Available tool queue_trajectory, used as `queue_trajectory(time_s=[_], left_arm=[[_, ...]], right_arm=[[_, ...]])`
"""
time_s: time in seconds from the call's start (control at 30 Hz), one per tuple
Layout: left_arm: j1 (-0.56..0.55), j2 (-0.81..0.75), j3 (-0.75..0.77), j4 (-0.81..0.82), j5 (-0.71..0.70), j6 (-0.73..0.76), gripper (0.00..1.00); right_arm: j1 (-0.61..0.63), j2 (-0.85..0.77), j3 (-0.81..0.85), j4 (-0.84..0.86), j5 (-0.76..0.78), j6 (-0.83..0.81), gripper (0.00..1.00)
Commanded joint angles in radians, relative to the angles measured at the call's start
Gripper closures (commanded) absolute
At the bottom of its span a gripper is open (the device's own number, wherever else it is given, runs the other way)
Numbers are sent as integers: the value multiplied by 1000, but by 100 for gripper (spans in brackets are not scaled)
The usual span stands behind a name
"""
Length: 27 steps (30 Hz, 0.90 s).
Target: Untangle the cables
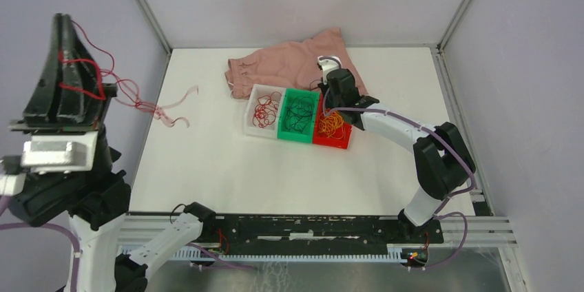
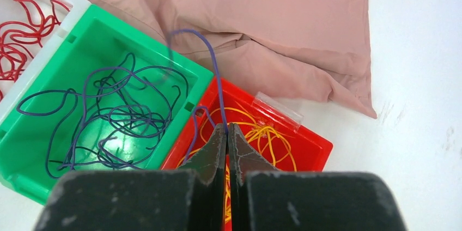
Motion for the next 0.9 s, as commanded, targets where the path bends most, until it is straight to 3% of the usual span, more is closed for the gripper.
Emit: queue_trajectory(time_s=[0.0,0.07,0.33,0.53,0.87], left_arm=[[-2,15,93,48,-4,104,97],[-2,24,143,-72,13,76,97],[-2,-20,43,-362,151,-11,97],[-2,-20,12,-444,180,-71,97],[-2,-29,-19,-477,220,-107,97]], right_arm=[[-15,-41,1,67,-58,57,100],[-15,-60,13,81,-98,84,100],[-13,-66,78,31,-188,116,100],[34,-13,116,-37,-182,139,100],[154,249,356,-250,-35,133,100]])
